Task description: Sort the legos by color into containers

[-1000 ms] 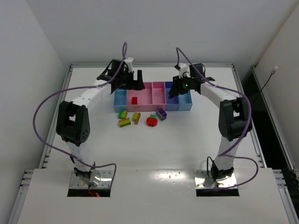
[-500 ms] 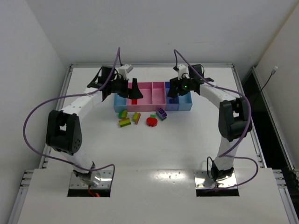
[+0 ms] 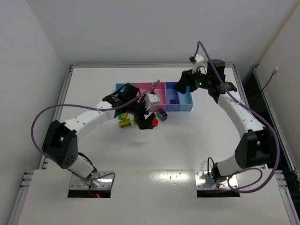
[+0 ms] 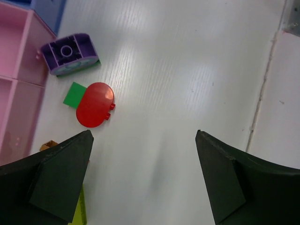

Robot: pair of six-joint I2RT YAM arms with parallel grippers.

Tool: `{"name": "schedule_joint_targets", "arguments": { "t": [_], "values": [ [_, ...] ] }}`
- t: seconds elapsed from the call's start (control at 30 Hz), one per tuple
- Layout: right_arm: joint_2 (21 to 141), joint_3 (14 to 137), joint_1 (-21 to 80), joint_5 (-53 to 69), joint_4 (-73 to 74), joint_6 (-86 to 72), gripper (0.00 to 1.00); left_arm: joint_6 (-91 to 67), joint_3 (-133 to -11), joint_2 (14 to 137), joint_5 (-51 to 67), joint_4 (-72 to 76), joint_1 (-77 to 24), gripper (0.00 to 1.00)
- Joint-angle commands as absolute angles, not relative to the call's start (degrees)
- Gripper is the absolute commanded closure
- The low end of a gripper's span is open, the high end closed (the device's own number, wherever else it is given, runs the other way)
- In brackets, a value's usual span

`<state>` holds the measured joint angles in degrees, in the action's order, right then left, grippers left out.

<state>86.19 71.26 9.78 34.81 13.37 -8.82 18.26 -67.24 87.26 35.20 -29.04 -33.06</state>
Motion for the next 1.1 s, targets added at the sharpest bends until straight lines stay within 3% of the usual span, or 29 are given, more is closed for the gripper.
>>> {"name": "schedule_joint_targets", "arguments": {
  "t": [0.0, 0.27, 0.53, 0.83, 1.07],
  "values": [
    [84.99, 68.65, 7.74, 36.04, 14.33, -9.93, 0.3, 14.65, -63.74, 84.83, 26.57, -23.06, -34.8, 0.02],
    [84.29, 66.62, 4.23, 37.08, 14.85, -9.4, 0.3, 6.25, -52.74, 78.84, 9.45, -9.94, -42.71, 0.0],
    [85.86, 66.62, 3.08, 38.23, 14.85, -9.93, 0.3, -24.21, -58.43, 83.05, -7.54, -12.12, -45.87, 0.03],
    [86.4, 67.15, 2.03, 38.76, 14.85, -9.93, 0.3, -39.81, -68.88, 92.36, -10.8, -22.75, -51.06, 0.01],
    [86.4, 67.15, 1.5, 39.37, 15.99, -9.93, 0.3, -42.89, -68.82, 98.25, -13.0, -25.66, -50.37, 0.01]
  ]
}}
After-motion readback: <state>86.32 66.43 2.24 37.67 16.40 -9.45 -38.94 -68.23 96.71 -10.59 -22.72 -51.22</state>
